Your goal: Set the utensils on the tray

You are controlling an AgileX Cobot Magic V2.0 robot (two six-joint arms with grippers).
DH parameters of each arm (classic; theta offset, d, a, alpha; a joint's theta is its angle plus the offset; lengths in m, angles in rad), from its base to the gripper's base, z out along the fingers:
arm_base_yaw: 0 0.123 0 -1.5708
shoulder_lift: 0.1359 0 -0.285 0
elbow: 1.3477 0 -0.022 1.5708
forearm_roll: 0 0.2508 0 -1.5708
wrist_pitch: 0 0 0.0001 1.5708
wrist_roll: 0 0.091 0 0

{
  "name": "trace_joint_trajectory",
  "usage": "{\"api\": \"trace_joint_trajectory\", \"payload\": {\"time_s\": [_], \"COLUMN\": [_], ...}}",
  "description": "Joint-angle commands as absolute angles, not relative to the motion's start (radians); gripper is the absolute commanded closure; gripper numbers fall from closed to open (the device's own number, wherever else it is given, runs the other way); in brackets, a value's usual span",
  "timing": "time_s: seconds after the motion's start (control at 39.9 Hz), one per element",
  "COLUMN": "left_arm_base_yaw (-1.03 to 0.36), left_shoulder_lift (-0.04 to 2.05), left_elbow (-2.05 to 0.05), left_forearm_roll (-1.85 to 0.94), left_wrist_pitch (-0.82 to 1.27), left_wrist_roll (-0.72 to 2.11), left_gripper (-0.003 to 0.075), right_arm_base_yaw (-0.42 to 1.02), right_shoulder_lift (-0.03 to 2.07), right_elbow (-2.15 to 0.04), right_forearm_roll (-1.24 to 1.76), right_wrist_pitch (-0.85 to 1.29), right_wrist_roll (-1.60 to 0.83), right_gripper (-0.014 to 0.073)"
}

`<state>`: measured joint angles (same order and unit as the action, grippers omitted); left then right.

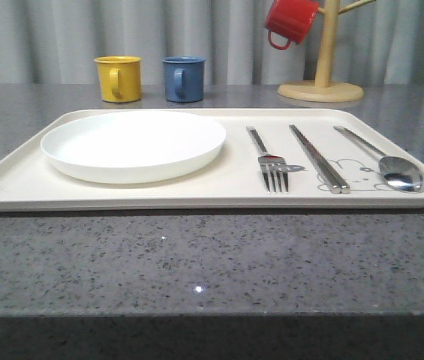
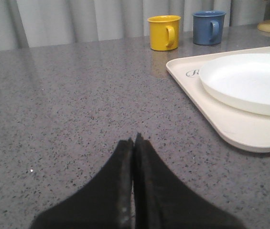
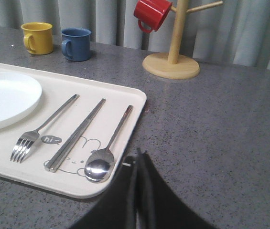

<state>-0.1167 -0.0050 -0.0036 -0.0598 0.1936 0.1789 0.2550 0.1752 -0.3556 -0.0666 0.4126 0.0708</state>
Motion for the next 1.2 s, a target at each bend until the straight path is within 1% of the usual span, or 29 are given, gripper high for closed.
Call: {"api": "trace_joint_trajectory", "payload": {"time_s": [0.0,0.1,1.0,1.1,1.18], "left_arm_base_yaw": [-0.114,-0.114,-0.114,-0.114,-0.114], "left_shoulder_lift": [-0.028,-0.028,-0.027,-0.027,-0.027], "left_elbow": [0.008,0.005,0.005,0.005,0.005], "left_forearm_roll": [-0.073,-0.074,-0.074,-0.074,-0.074], "left_wrist_pitch": [0.039,0.01,0.01,0.01,0.01], "left_wrist_roll": [0.167,0.167,0.167,0.167,0.167], "left_gripper": [0.0738,0.0738,0.0738,0.0738,0.0738], "right_arm_base_yaw": [0.255,0.255,0.255,0.248,0.216], "right_shoulder_lift": [0.185,0.185,0.185,0.184,0.17], "right_elbow": [-0.379,-0.379,-0.378,-0.347,-0.309], "right_forearm_roll": [-0.081,-0.081,-0.088,-0.094,-0.096], "right_wrist_pitch": [0.33,0.331,0.33,0.305,0.275], "right_wrist_roll": [0.062,0.062,0.062,0.062,0.062], "right_gripper": [0.065,0.065,0.065,0.065,0.065]}}
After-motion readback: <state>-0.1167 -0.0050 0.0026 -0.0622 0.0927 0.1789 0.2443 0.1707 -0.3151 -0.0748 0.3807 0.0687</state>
